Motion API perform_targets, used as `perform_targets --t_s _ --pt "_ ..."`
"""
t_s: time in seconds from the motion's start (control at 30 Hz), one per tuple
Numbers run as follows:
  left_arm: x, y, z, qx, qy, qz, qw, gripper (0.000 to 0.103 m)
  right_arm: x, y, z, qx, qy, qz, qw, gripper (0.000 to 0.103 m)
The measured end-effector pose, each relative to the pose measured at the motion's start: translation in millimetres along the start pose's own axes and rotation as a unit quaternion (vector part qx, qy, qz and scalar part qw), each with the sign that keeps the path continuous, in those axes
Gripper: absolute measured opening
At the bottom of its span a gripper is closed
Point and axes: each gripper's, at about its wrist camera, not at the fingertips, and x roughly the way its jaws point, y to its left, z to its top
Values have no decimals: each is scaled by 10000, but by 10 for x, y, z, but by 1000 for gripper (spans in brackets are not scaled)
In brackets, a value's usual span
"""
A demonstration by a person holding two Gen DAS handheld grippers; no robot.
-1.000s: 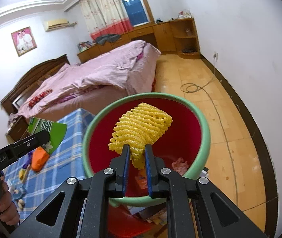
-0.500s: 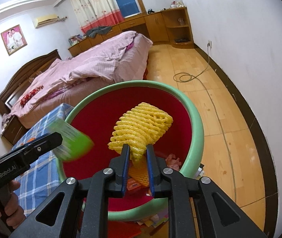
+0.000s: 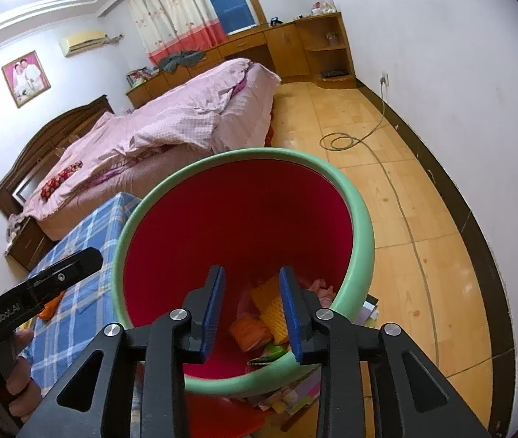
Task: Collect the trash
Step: 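Open both tools to drop the carton and foam net into the bucket, then move both tools back over the remaining trash on the bed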
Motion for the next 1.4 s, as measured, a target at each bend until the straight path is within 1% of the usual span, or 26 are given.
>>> perform_targets --t_s 0.03,0.1,0.2,0.27,0.4,0.63,0.8,0.93,0.97,1.0,1.07,1.3,1.4 --pt "-38 17 -15 -21 -9 12 10000 41 -26 11 -8 5 -19 12 10000 39" --pt "-110 50 -38 -61 -31 40 10000 41 -59 26 -18 25 -39 40 10000 49" --pt "-235 112 -77 -141 -79 101 9998 41 -110 52 -44 82 -64 58 9999 55" --pt "-333 169 -98 -197 -130 155 9996 41 -138 70 -64 111 -65 72 9999 56" --pt "-501 283 -150 -293 -223 312 9988 41 -185 130 -122 139 -43 109 9998 60" --pt "-806 587 -273 -575 -361 614 9958 41 -252 314 -209 112 2 254 9996 60" --pt "-988 827 -363 -775 -443 872 9922 41 -285 520 -259 -33 11 363 9993 61" --pt "-1109 1066 -449 -1006 -492 1104 9876 41 -278 699 -309 -163 47 460 9988 62" --pt "-1130 1126 -465 -1060 -498 1164 9863 41 -270 737 -323 -191 64 484 9986 65" --pt "-1158 1205 -486 -1128 -505 1250 9844 41 -266 764 -333 -213 79 508 9985 71" --pt "-1206 1350 -527 -1241 -522 1419 9807 41 -248 850 -365 -271 106 588 9978 75" --pt "-1271 1854 -600 -1561 -518 1966 9666 41 -164 1092 -401 -495 236 684 9961 75" --pt "-1233 2074 -633 -1680 -434 2198 9600 41 -113 1166 -414 -558 295 694 9956 75"
